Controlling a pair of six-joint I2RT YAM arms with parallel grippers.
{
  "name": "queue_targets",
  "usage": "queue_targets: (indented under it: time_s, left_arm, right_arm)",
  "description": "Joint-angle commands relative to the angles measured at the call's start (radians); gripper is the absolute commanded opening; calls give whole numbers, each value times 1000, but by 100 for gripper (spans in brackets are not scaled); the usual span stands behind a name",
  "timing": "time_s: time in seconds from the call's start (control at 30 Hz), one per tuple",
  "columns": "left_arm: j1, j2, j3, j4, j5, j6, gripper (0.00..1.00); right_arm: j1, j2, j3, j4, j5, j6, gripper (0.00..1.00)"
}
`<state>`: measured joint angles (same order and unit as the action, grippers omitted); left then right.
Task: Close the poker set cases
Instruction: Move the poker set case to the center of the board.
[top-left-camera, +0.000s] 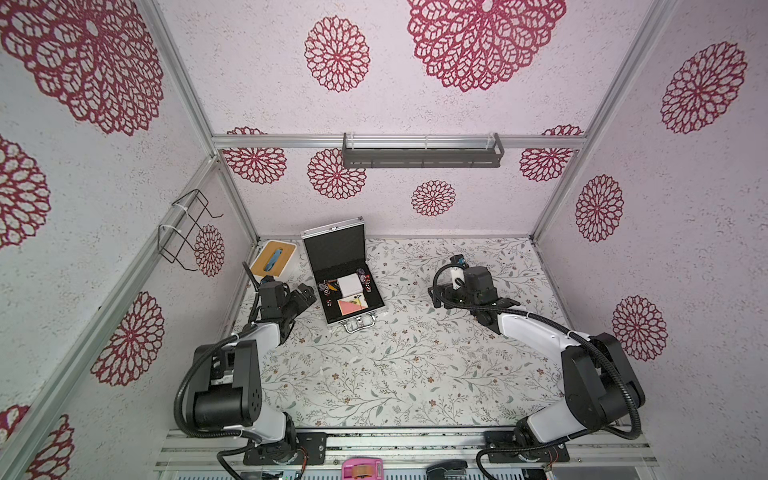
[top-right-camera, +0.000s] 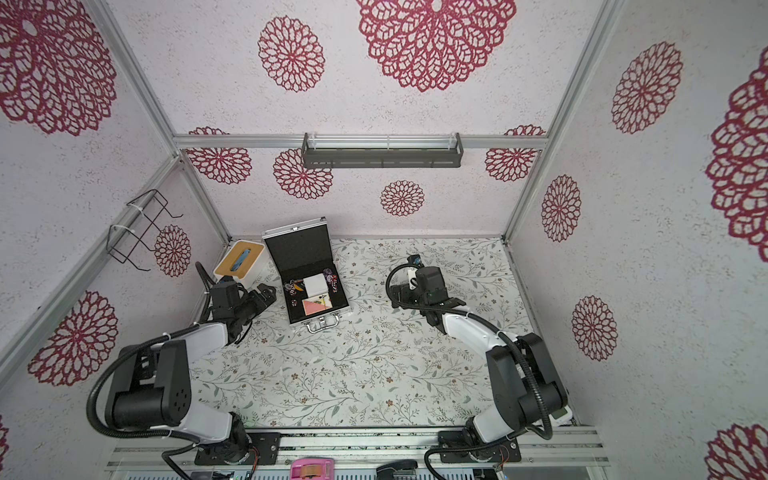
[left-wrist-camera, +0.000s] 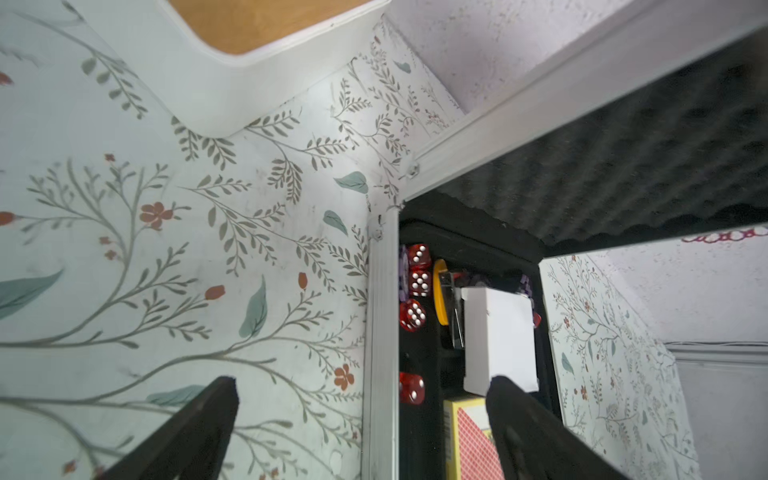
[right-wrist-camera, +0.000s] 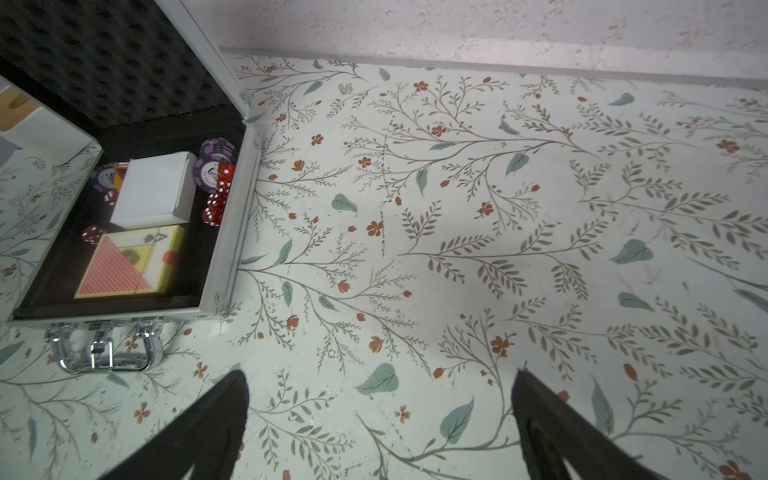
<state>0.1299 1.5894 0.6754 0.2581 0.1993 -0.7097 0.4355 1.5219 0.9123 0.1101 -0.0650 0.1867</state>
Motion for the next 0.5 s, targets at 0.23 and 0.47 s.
queue_targets:
  time_s: [0.23,0.47]
  left_arm:
    - [-26,164,121,87,99,29,98]
    - [-71,247,260,-67,82,84,97]
  right_arm:
    - [44,-8,27,-20,-43,39,99]
    - [60,13,32,-7,-49,49,99]
